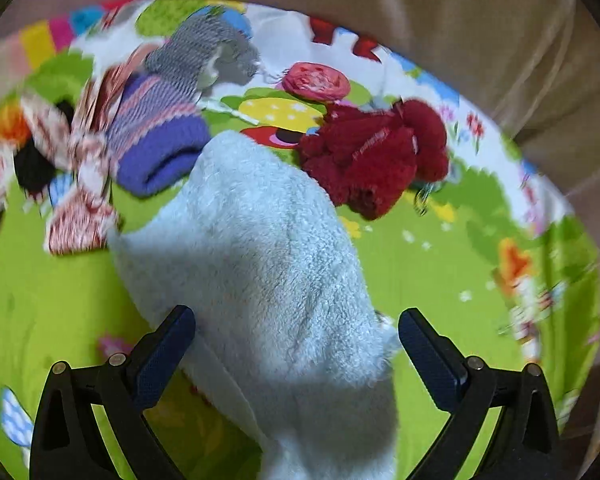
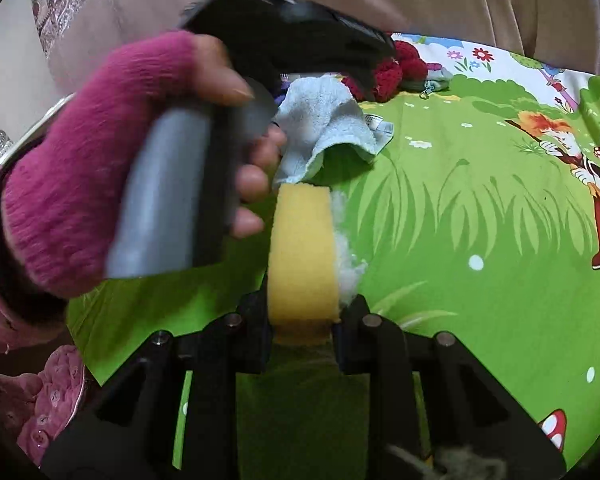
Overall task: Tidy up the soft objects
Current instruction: 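Grasp the yellow sponge with the right tool while the left tool grasps the white towel, then carry the sponge and towel to the purple box and open both tools, then move both tools back over the pile on the mat, then grasp the red-patterned scarf with the right tool while the left tool grasps the black velvet cloth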
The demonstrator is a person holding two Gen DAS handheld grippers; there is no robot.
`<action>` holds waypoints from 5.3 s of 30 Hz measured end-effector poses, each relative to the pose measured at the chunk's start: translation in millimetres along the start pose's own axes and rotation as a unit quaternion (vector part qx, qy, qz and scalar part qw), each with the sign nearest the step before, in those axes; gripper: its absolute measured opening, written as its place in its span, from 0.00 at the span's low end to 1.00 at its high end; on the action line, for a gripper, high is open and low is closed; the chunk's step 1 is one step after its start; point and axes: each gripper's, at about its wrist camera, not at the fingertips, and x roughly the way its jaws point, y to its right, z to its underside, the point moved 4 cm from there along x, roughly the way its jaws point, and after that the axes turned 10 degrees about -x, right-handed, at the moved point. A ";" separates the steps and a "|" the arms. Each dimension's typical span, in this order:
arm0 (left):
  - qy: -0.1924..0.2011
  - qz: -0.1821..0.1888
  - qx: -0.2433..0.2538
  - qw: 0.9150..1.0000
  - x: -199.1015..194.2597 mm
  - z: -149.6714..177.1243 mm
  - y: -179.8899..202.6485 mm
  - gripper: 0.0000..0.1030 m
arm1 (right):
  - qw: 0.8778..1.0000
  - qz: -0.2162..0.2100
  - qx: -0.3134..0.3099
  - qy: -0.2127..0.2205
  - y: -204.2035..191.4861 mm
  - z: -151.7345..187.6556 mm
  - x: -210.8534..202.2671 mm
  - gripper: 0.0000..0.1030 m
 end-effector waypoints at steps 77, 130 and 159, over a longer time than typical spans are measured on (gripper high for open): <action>0.155 0.300 0.324 0.884 -292.5 196.5 -3.1 0.09 | 0.987 0.128 0.049 0.089 6.4 43.9 -234.6 0.27; 0.048 0.338 0.450 0.825 -274.8 321.6 164.3 0.86 | 0.911 0.346 0.177 0.138 80.2 148.9 -425.8 0.90; 0.113 0.054 -0.038 0.991 -70.9 -7.7 -249.3 0.87 | 0.993 -0.013 -0.114 -0.011 -42.6 -162.8 122.6 0.90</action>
